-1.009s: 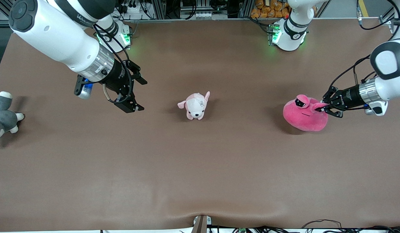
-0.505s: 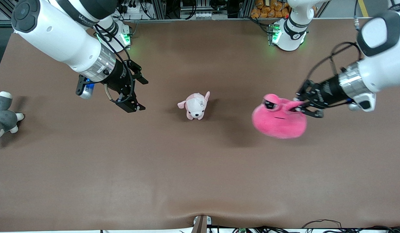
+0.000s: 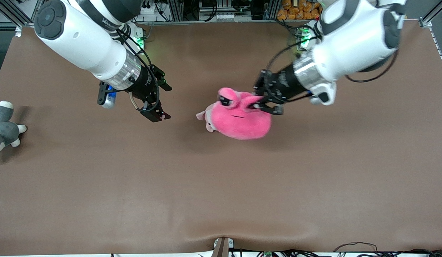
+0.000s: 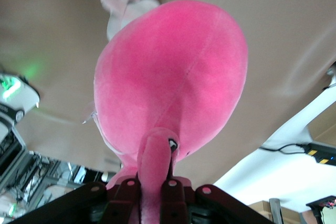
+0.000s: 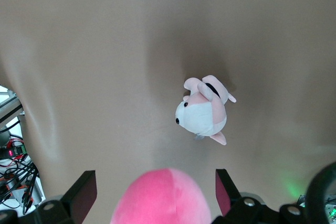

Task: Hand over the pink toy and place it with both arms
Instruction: 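Lift and carry the pink toy with the left gripper toward the right gripper, then grasp the pink toy with the right gripper beside the left gripper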

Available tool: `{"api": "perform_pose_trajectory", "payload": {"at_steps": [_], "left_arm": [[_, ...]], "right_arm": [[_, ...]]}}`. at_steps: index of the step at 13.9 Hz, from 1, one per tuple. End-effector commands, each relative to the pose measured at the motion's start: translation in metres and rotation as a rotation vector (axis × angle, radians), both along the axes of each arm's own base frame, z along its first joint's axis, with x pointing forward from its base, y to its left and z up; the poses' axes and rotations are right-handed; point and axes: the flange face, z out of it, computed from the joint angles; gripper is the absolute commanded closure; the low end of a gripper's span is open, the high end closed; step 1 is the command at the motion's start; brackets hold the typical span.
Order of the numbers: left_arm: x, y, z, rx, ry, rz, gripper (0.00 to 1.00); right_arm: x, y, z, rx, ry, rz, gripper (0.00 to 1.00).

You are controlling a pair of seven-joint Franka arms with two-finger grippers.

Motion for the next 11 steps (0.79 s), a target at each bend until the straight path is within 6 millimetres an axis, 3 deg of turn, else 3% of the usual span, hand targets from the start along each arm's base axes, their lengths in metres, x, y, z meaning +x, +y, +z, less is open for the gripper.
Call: {"api": "perform_pose_trajectory", "payload": {"at_steps": [1,5,9,10,11], "left_arm": [[0.003,-0.047,0.008,-0.044,-0.005,0.052,1.0],[-0.012,-0.105,-0.006,-0.077,-0.034,0.115,1.0],[-0.025,-0.126,-0.013,-0.073,-0.032,0.118,1.0],[-0.026,-0.128,-0.013,-0.073,-0.03,0.12,1.0],[-0.026,-0.128,-0.013,-0.072,-0.029,0.12,1.0]], "right_arm": [[-0.001,0.006,0.0,0.011,0.016,-0.032,0.0],[-0.007,0.025,-0.006,0.012,0.026,-0.068,0.0],[-0.012,0.04,-0.013,0.003,0.04,-0.079,0.0],[-0.011,0.039,-0.014,-0.007,0.043,-0.093,0.23],[-0.011,0.038,-0.014,-0.016,0.037,-0.09,0.73]]}}
